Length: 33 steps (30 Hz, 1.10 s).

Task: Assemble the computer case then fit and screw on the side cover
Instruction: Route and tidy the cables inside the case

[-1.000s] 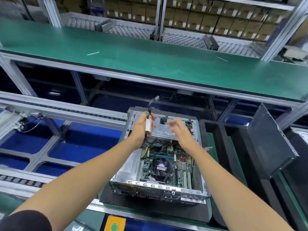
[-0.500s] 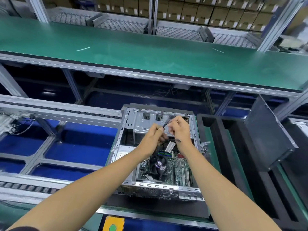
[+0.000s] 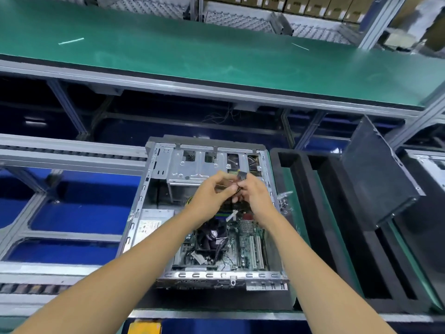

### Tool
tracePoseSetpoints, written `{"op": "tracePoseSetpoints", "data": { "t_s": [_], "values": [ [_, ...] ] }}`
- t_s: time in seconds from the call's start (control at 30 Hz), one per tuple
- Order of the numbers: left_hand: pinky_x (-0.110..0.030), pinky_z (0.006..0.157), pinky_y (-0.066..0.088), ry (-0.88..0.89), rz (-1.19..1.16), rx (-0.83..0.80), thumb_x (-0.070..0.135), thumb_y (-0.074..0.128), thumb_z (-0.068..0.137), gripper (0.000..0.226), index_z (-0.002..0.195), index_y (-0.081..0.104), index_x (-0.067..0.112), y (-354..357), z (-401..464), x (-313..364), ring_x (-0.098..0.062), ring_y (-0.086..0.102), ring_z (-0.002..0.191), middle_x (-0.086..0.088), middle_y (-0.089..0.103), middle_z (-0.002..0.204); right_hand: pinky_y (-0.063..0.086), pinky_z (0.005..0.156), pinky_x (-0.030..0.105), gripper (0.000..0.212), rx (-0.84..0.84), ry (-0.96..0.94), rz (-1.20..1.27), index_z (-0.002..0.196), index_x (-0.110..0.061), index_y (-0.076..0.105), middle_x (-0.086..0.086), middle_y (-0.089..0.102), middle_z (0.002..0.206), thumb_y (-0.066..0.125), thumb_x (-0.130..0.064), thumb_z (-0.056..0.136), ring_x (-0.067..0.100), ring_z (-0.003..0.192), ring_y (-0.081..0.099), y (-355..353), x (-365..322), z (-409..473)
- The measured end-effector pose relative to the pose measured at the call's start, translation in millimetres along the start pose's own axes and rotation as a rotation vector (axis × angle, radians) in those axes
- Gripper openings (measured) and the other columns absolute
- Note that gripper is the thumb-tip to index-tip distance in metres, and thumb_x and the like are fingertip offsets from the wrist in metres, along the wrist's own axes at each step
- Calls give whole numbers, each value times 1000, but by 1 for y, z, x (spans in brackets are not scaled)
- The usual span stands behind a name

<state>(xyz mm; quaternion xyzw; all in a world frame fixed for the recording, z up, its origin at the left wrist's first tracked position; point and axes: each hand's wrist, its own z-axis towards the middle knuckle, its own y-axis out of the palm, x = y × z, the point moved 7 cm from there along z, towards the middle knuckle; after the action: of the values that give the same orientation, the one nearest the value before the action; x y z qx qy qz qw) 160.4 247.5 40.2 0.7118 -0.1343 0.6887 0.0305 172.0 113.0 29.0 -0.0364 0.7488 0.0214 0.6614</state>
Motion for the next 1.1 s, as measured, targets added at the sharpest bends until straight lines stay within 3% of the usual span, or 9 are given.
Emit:
{"op": "tracePoseSetpoints", "data": {
  "t_s": [0.13,0.3,0.37,0.43,0.5,0.57,0.7,0.93,1.1],
  "values": [
    [-24,63,45,-70,70,-35,30,57,102,13,107,46,32,12,2,-20,0,62,66,6,68,84,41,46,23,23,114,-70,-165,77,-9,53,1,69,64,45,-5,98,18,43,59,-10,1,-1],
    [-23,61,46,-137,-18,20,22,50,106,10,108,60,19,22,-4,-34,-2,59,58,6,71,75,43,56,34,21,331,-175,-470,69,-29,47,-13,64,69,41,-31,90,5,57,55,-8,-5,-24],
    [-18,63,47,-166,-130,103,12,47,107,21,117,65,15,20,-7,-39,0,58,60,5,70,78,45,62,35,19,420,-188,-552,75,-24,49,-10,62,80,40,-32,91,8,68,58,-7,-3,-33],
    [-17,66,47,-170,-176,165,9,46,106,25,123,64,12,18,-13,-41,-2,60,66,1,69,83,47,57,36,21,420,-139,-398,77,-13,54,7,64,81,47,-26,92,22,65,63,-8,6,-35],
    [-17,65,49,-146,-179,192,11,48,106,22,125,58,15,19,-18,-41,-4,64,71,-1,69,85,40,46,29,20,398,-70,-198,76,-8,50,14,62,69,50,-18,94,21,48,59,-9,17,-36],
    [-24,69,52,-145,-187,198,14,51,105,20,125,49,20,22,-22,-43,-5,65,74,0,69,87,36,44,27,21,401,-11,-100,76,-9,48,10,59,65,49,-11,97,18,43,52,-12,26,-38],
    [-29,75,53,-220,-252,187,12,50,106,26,130,53,17,24,-24,-51,-6,65,76,8,71,85,41,45,27,10,411,67,70,91,-7,53,3,66,70,49,-2,99,14,46,55,-15,34,-39],
    [-43,100,44,-449,-599,75,10,62,99,27,126,60,14,46,-40,-56,-27,60,103,-20,67,119,33,45,24,19,439,386,505,73,-15,60,-4,51,56,58,-9,91,8,40,39,3,58,-51],
    [-39,86,55,-451,-566,145,12,65,97,15,112,69,11,51,-34,-53,-24,67,87,-17,74,103,31,39,21,23,545,484,531,72,-16,55,-8,47,50,55,-8,93,6,34,34,-6,64,-57]
  ]
}}
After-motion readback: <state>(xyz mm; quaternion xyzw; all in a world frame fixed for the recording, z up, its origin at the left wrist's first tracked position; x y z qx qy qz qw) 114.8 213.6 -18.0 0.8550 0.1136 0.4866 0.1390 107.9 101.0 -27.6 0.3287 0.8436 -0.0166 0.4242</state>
